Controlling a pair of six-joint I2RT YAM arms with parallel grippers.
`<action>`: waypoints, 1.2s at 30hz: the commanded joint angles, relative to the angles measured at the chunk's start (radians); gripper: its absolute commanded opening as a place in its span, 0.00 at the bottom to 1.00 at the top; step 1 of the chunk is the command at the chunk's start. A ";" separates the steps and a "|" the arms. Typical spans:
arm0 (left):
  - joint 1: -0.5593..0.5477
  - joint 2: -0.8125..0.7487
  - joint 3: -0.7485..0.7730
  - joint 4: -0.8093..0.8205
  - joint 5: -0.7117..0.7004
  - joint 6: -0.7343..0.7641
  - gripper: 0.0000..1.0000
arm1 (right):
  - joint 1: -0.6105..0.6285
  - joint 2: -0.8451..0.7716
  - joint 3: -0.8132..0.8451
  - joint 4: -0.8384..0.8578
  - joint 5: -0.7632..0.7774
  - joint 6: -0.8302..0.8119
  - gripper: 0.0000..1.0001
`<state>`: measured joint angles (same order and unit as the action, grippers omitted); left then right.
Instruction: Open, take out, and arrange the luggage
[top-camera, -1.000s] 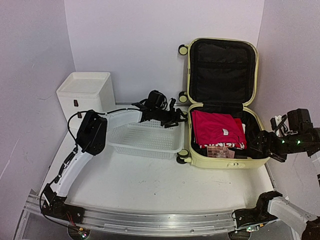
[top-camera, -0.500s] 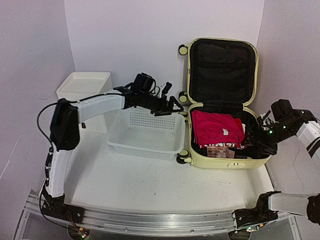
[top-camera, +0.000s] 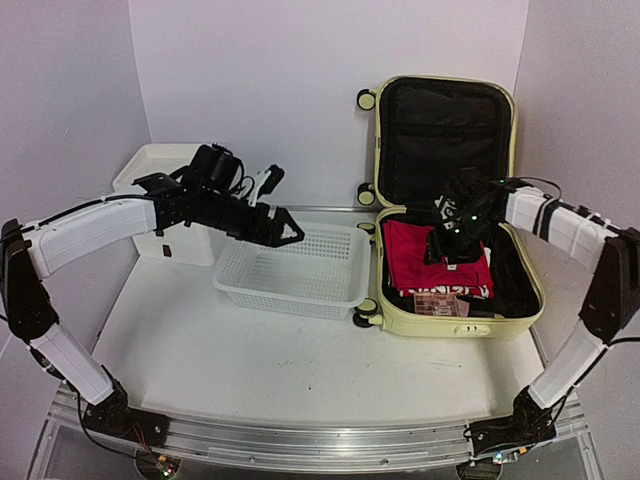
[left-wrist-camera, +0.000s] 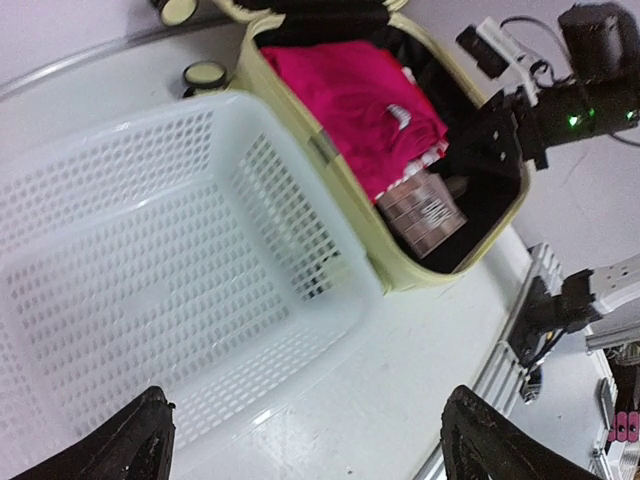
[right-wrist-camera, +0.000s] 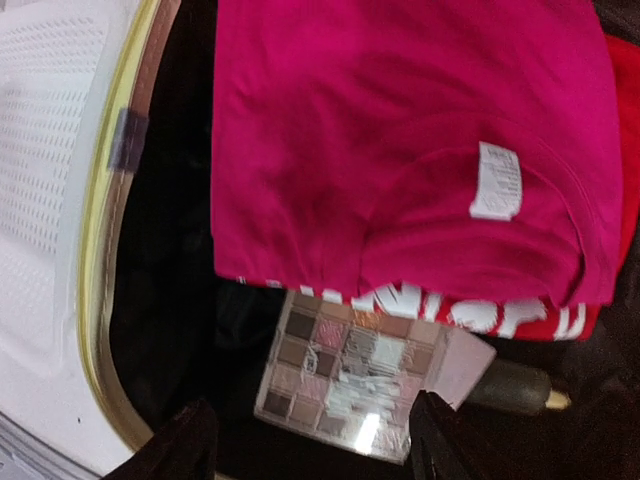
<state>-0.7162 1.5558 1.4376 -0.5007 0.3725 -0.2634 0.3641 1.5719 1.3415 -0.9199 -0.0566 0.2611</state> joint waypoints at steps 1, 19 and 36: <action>0.004 -0.055 -0.039 -0.047 -0.136 0.022 0.93 | 0.032 0.163 0.128 0.170 0.066 -0.008 0.54; 0.004 -0.015 -0.024 -0.071 -0.138 0.024 0.92 | 0.106 0.541 0.364 0.200 0.131 -0.087 0.44; 0.004 -0.082 -0.082 -0.074 -0.158 0.006 0.92 | 0.198 0.608 0.364 0.198 0.425 -0.136 0.62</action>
<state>-0.7162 1.5417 1.3701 -0.5785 0.2314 -0.2592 0.5198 2.1387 1.6722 -0.7456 0.2859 0.1635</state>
